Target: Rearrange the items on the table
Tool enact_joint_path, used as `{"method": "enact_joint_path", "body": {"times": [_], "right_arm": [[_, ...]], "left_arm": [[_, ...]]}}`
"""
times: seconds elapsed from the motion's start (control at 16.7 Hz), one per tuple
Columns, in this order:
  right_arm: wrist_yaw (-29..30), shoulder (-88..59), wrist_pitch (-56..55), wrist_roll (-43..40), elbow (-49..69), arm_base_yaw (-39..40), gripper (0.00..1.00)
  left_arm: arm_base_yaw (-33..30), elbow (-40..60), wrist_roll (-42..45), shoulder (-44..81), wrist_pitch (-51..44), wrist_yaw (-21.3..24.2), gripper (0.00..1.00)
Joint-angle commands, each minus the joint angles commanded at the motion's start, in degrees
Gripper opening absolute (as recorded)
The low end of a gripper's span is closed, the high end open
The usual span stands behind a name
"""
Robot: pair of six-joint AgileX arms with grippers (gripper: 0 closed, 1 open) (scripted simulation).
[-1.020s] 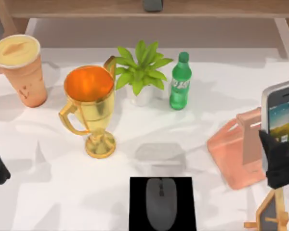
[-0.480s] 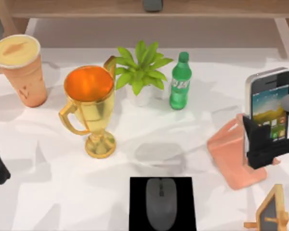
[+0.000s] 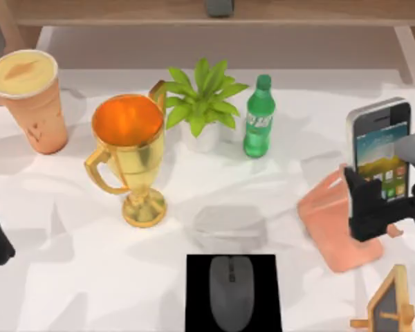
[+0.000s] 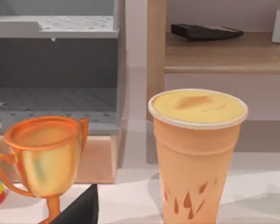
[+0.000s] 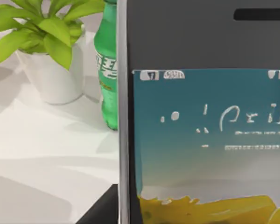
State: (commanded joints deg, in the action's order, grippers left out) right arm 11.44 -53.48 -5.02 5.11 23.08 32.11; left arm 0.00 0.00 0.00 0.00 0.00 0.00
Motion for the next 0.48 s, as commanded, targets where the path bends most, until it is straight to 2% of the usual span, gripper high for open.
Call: {"method": "enact_joint_path", "body": {"times": [0.48], "right_arm": [[0.0, 0.0, 0.0, 0.0, 0.0, 0.0, 0.68]], "left_arm": [[0.0, 0.0, 0.0, 0.0, 0.0, 0.0, 1.0]]}}
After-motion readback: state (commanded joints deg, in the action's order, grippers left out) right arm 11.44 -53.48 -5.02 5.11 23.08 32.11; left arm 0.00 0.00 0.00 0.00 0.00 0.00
